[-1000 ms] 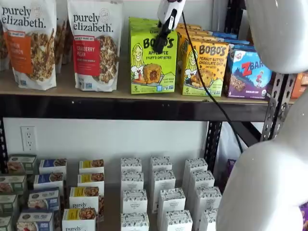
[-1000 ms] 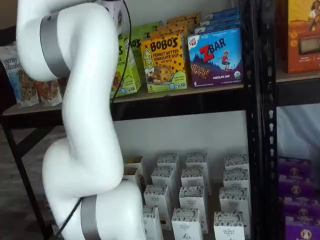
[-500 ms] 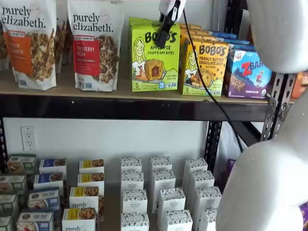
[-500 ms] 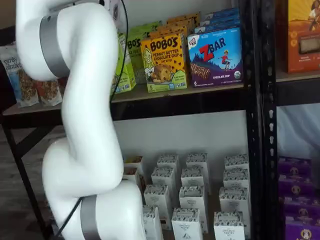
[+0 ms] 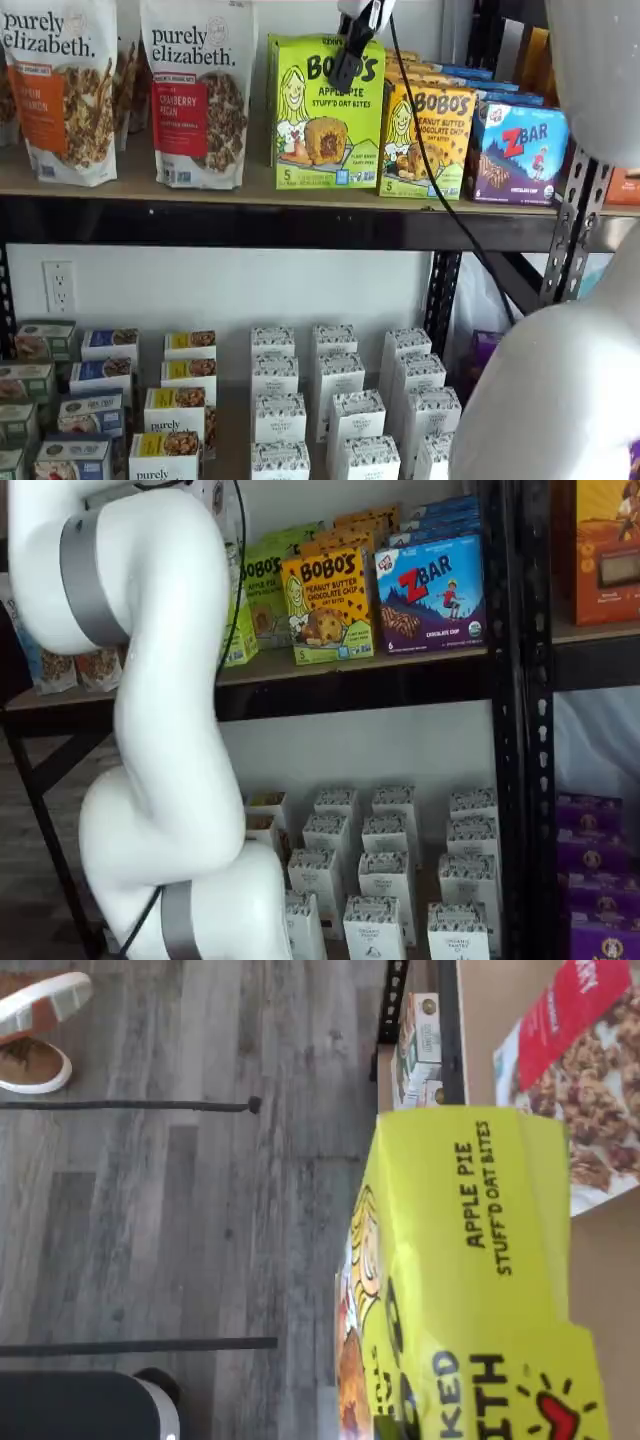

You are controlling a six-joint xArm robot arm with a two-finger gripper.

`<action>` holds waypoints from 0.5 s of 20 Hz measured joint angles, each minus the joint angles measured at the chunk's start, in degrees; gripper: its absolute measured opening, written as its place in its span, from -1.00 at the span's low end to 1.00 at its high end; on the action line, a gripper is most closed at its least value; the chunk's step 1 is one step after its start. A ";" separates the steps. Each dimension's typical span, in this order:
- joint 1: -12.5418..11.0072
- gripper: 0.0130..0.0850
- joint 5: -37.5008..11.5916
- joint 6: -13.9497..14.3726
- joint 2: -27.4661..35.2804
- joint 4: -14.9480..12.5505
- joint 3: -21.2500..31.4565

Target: Pick the green box on the top shelf, the fourth from the left

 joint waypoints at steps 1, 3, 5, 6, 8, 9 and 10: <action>0.13 -0.67 0.05 0.15 -0.57 0.00 0.49; 0.48 -0.67 -0.01 0.42 -1.74 -0.30 1.67; 0.82 -0.67 -0.25 0.59 -2.80 -0.68 2.97; 0.98 -0.67 -0.39 0.64 -3.29 -0.88 3.66; 1.19 -0.67 -0.67 0.64 -4.33 -1.24 5.25; 1.25 -0.67 -0.88 0.56 -4.84 -1.40 6.06; 1.26 -0.67 -1.08 0.45 -5.29 -1.51 6.81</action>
